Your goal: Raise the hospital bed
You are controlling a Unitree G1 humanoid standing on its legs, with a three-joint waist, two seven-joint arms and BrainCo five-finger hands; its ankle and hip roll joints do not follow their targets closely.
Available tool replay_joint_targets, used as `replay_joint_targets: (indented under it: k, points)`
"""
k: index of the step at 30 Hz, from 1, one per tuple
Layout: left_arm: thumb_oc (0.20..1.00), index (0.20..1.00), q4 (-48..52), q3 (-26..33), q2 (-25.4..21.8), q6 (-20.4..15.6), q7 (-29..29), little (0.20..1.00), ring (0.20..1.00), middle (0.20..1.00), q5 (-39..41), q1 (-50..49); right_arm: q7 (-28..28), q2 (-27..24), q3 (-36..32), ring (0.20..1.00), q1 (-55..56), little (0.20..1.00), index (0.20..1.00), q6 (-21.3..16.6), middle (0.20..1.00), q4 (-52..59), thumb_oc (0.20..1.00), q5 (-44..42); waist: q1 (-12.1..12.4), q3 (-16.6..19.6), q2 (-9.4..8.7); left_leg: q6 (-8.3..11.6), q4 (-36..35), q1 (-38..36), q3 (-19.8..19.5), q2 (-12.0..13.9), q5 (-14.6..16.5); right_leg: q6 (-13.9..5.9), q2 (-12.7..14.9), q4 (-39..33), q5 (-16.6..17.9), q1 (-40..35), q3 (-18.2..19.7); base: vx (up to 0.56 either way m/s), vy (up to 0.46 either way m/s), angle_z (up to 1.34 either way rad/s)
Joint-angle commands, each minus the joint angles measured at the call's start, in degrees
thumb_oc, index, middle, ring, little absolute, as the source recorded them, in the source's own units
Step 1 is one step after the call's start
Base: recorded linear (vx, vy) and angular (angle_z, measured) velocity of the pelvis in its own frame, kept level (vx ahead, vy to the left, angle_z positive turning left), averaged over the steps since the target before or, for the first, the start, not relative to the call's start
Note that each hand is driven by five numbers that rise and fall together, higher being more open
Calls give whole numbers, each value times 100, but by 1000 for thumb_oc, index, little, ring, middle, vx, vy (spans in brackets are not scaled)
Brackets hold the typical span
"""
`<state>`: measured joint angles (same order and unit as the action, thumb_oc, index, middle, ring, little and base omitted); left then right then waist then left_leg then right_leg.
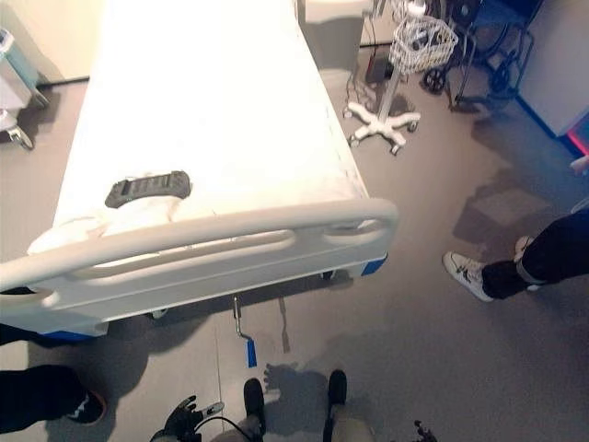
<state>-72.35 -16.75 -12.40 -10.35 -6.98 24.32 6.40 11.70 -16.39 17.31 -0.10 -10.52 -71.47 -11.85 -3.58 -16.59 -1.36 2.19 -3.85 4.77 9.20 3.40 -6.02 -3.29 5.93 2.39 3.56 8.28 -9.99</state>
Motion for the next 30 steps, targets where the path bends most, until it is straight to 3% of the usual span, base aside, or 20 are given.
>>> replay_joint_targets:
  k: [1,4,14,30]
  points:
    - [1000,1000,-173,60,133,51,95,1000,1000,1000,-536,27,-84,-31,4,1000,134,1000,1000,152,1000,-127,1000,211,55,71,-33,-247,246,262,-180,-358,116,-165,20,673,-164,325,-87,89,-21,0]
    - [1000,1000,-290,58,145,69,191,1000,1000,1000,-877,-169,-176,50,-41,1000,232,1000,1000,204,1000,-313,1000,363,88,375,-3,-238,164,25,-178,-357,158,-185,3,566,-208,68,-95,124,-22,3]
    - [1000,1000,-461,403,142,60,462,1000,1000,1000,-917,-607,-427,233,-159,1000,563,1000,1000,196,1000,-369,1000,471,175,1018,-8,-214,-25,-500,-163,-385,274,-243,-23,241,-263,-550,-160,89,-11,1]
    - [1000,1000,-624,533,183,115,667,1000,1000,1000,-1041,-832,-536,318,-278,1000,727,1000,1000,204,1000,-494,1000,467,217,1288,-24,-232,-75,-737,-189,-423,361,-262,-26,169,-294,-823,-223,26,-1,2]
